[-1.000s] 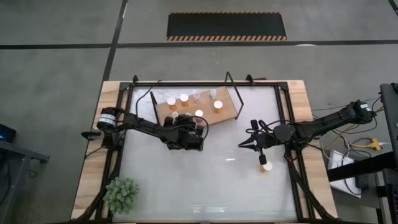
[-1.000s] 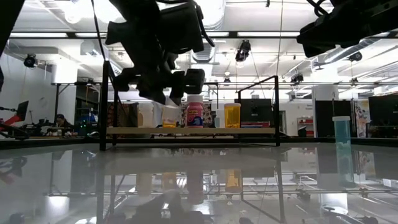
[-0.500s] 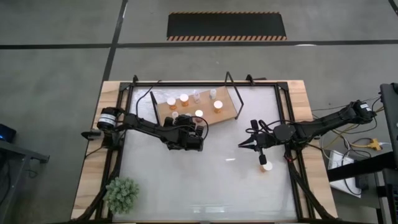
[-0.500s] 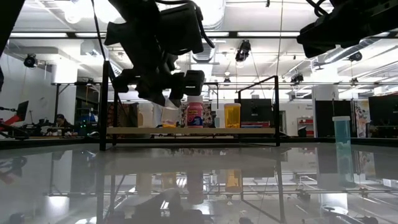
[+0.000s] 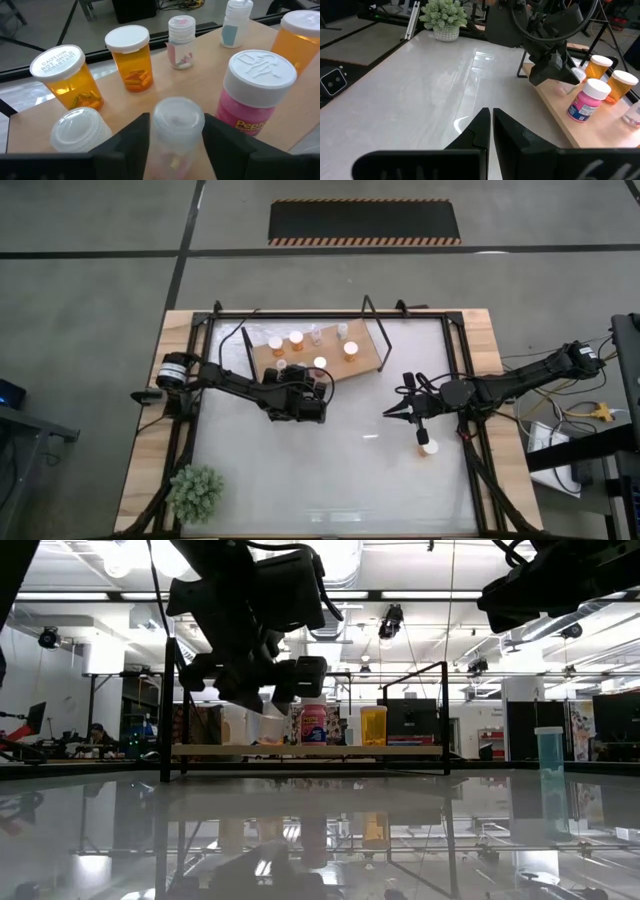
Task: Pick and place medicine bottles onto shelf by color
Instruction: Put the green pill bottle on the shelf, then adjust the yellow pill bottle on the shelf
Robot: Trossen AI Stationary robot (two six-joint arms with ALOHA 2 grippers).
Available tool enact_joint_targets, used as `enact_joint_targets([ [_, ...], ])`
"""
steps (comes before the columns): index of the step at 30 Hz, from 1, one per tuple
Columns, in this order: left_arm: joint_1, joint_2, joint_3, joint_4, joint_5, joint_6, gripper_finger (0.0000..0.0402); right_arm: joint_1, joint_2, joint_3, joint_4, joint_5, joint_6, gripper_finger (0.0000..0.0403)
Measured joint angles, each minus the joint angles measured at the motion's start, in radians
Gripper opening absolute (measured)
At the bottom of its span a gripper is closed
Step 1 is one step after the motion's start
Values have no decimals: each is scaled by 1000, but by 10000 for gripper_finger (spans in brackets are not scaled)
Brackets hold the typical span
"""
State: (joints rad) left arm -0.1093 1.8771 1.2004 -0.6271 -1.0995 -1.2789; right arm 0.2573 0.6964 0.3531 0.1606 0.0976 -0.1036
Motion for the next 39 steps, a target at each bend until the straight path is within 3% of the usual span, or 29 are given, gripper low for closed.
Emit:
enact_joint_targets([
  [8,0,0,0,3,1,3,231,0,0,0,-3,0,0,12],
  [11,-1,-11,-1,-1,33,70,244,0,0,0,-13,0,0,12],
  [15,-2,-44,11,-10,97,159,249,0,0,0,-15,0,0,12],
  [27,0,-262,18,-11,142,382,249,0,0,0,-18,0,0,12],
  [30,26,-325,30,-12,263,466,244,0,0,0,-18,0,0,12],
  [35,127,-372,47,-15,559,569,216,0,0,-1,-22,0,0,12],
  [39,220,-358,47,-106,667,605,175,0,0,-1,-23,0,0,12],
])
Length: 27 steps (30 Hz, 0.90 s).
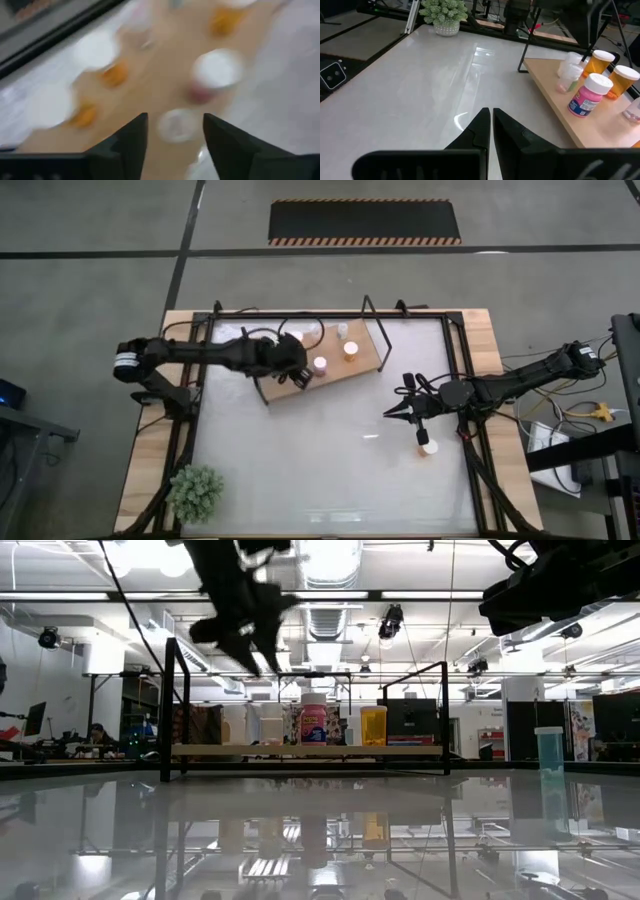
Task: Pick and place medicine bottles onto shelf by color
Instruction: Adjust the yellow pill bottle on the shelf
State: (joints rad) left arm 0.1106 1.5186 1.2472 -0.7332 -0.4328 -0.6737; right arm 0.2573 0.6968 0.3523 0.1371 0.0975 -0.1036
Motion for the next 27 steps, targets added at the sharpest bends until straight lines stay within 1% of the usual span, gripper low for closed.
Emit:
enact_joint_targets([
  [5,77,37,-1,-163,8,-2,106,0,0,0,-4,0,0,12],
  [9,79,45,-2,-174,6,4,51,0,0,0,-6,0,-2,12],
  [13,78,45,-7,-174,-21,8,12,0,0,0,-6,0,-2,12],
  [16,78,45,-12,-173,-48,8,3,0,0,0,-6,0,-2,12],
  [27,59,45,-20,-169,-44,7,3,0,0,0,-8,0,-1,12],
])
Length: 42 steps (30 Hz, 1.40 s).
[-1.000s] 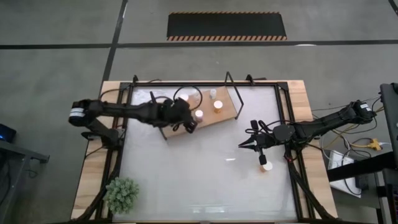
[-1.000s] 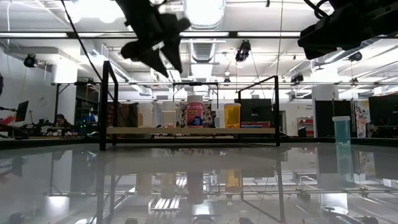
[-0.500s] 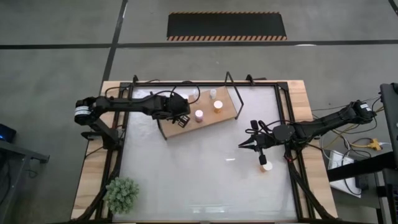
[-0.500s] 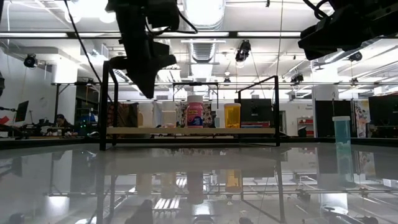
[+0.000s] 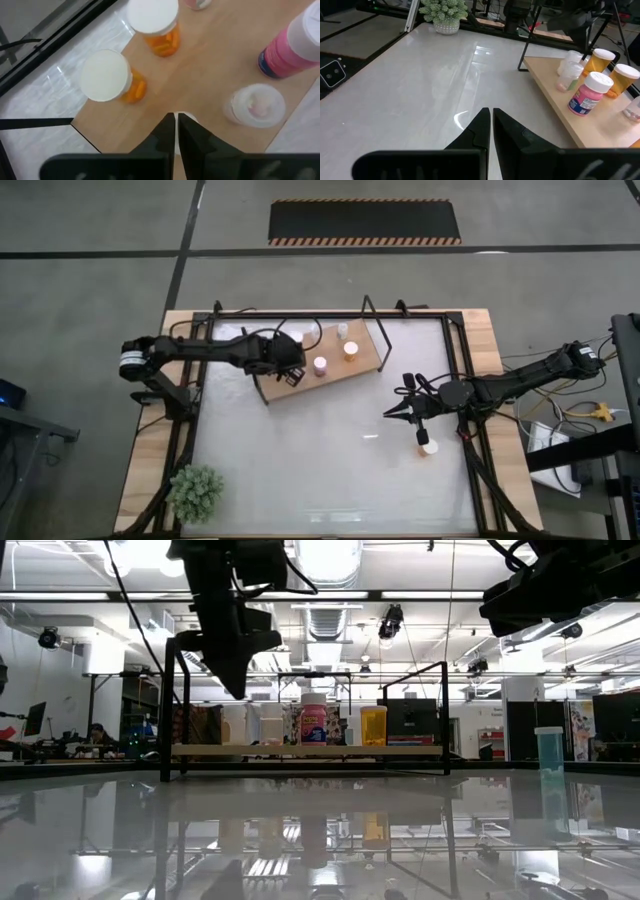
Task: Pick and place medicine bottles onto shelf by color
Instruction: Adjust the yellow pill bottle on the shelf
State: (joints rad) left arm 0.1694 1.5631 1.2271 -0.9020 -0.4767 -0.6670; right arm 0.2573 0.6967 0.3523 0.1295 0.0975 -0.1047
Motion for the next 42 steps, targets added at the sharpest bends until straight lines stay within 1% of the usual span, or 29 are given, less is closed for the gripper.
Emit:
enact_joint_targets([
  [4,-12,0,-7,0,2,-6,4,0,0,0,0,0,0,12],
  [10,-29,1,-8,2,39,-7,4,0,0,0,-1,0,1,12],
  [16,-35,1,-8,2,36,-6,4,0,0,0,-2,0,1,12],
  [18,-35,1,-6,2,33,23,4,0,0,0,-2,0,1,12],
  [22,-35,1,-4,2,31,129,4,0,0,0,-2,0,1,12],
  [25,-35,1,-7,0,28,157,4,0,0,0,-2,0,1,12],
  [31,-34,1,-18,-5,2,160,4,0,0,0,-2,0,1,12],
  [38,-34,1,-42,1,-6,155,4,0,0,-1,-2,0,1,12],
  [42,-34,0,-38,3,25,150,4,0,0,-1,-2,0,1,12],
])
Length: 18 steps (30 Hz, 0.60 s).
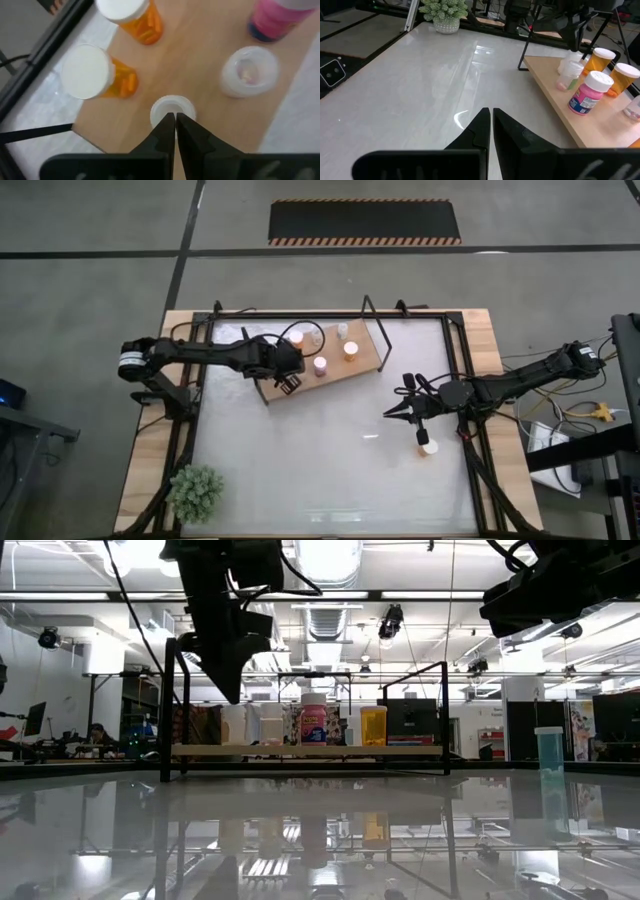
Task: Pick and place medicine bottles onto shelf by color
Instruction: Adjust the yellow pill bottle on the shelf
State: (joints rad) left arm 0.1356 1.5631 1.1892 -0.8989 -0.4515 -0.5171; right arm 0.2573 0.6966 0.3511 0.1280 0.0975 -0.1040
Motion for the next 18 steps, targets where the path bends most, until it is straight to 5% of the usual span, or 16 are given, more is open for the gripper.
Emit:
enact_joint_targets([
  [18,2,0,20,-7,36,-46,4,0,0,0,-5,0,0,12],
])
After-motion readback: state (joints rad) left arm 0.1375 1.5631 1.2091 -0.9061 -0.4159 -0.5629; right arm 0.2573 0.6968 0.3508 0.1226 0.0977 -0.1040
